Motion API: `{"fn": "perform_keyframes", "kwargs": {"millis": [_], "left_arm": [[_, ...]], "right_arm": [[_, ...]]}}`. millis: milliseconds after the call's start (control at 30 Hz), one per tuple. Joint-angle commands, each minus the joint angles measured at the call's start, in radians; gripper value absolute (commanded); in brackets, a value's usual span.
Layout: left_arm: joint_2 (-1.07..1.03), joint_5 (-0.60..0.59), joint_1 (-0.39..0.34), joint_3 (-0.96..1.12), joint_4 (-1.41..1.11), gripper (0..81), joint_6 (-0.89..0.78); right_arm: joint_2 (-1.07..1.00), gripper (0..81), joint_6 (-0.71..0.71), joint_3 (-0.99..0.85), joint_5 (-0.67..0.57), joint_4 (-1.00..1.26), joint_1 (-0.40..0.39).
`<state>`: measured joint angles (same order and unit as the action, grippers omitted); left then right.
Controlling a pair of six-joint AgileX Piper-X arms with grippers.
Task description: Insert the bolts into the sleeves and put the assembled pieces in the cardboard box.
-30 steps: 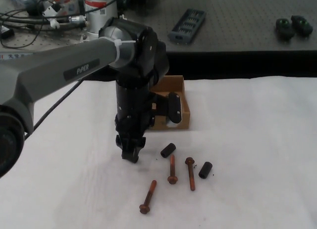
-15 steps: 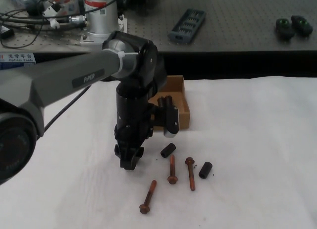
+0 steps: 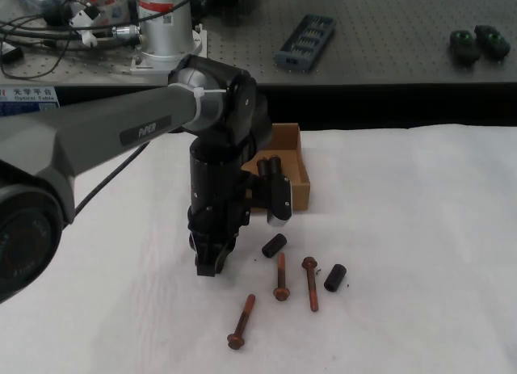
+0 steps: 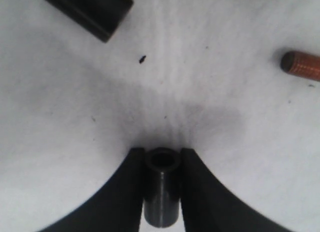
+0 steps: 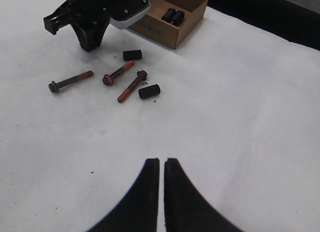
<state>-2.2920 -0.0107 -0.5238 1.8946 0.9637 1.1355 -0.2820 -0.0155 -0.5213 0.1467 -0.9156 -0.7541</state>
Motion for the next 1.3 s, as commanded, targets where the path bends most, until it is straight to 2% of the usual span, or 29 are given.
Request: {"fn": "perform_keyframes", "kwargs": {"millis": [0,300,500,567,667,867,1033,1267], "left_arm": [[-0.008,-0.001,0.004,0.000,0.032,0.0,-0.042],[0.053,-0.009,0.007,0.000,0.012,0.7,-0.180],[0.170,-0.265,0.045,0.000,-0.033,0.7,-0.421],[0.218,-0.308,0.063,0.000,-0.039,0.7,-0.483],[0.291,-0.317,0.077,0.000,-0.042,0.7,-0.521],[0.433,-0.416,0.078,0.000,-0.111,0.7,-0.618],[0.510,-0.437,0.078,0.000,-0.142,0.7,-0.692],[0.548,-0.473,0.078,-0.004,-0.142,0.7,-0.766]], "right_arm": [[0.008,3.9,-0.008,-0.003,0.000,-0.006,0.006],[0.008,3.9,0.000,-0.003,0.000,-0.006,0.006],[0.008,3.9,0.000,-0.003,0.000,-0.006,0.006],[0.008,3.9,0.000,-0.003,0.000,-0.006,0.006],[0.008,3.9,0.003,-0.003,0.000,-0.006,0.006],[0.006,3.9,0.034,-0.007,-0.008,-0.006,0.006],[-0.021,3.9,0.117,-0.031,-0.009,-0.004,0.006],[-0.190,3.9,0.120,-0.114,-0.047,-0.006,0.006]]}}
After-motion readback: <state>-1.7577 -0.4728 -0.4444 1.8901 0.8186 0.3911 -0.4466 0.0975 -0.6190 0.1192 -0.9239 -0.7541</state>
